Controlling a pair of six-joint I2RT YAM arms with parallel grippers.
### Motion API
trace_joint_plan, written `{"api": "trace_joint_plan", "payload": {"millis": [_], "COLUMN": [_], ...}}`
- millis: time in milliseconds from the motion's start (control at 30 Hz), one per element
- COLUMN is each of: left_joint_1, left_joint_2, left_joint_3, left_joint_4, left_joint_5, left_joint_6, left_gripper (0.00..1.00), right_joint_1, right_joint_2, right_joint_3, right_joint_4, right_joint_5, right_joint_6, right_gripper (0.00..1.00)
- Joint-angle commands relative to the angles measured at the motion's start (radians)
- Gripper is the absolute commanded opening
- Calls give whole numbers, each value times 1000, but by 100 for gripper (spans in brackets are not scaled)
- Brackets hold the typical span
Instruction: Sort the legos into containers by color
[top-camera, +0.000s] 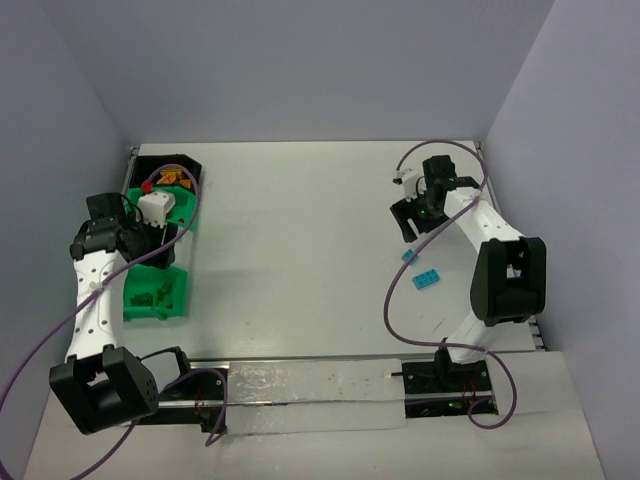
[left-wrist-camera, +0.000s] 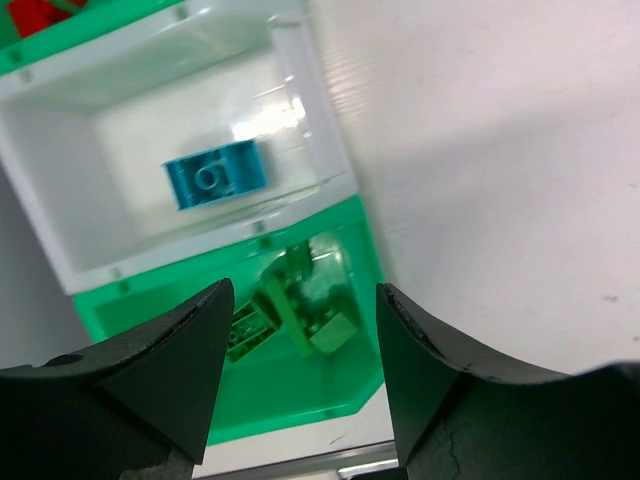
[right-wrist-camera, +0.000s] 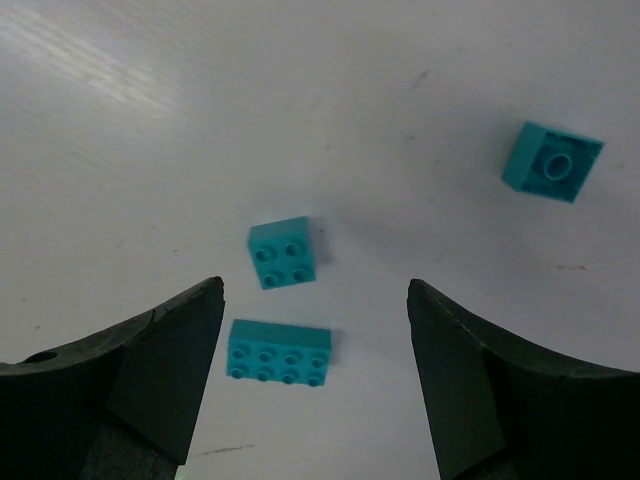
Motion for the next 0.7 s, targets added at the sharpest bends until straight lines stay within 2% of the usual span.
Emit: {"api": "trace_joint_plan", "payload": {"millis": [0, 367, 667], "left_joint_1": [-64, -137, -152], "left_joint_2": [-2, 18, 32], "left_joint_3": [58, 99, 121], "left_joint_4": [39, 60, 65], "left_joint_5": [45, 19, 22], "left_joint_6": [-81, -144, -159], "left_gripper": [68, 69, 69], "right_joint_1": [-65, -173, -181], "right_joint_2": [108, 377, 515], "right_joint_3": [127, 397, 497], "right_joint_4": [43, -7, -77], "right_joint_5": [96, 130, 70], "right_joint_6": [29, 26, 23], "right_gripper": [80, 80, 76]}}
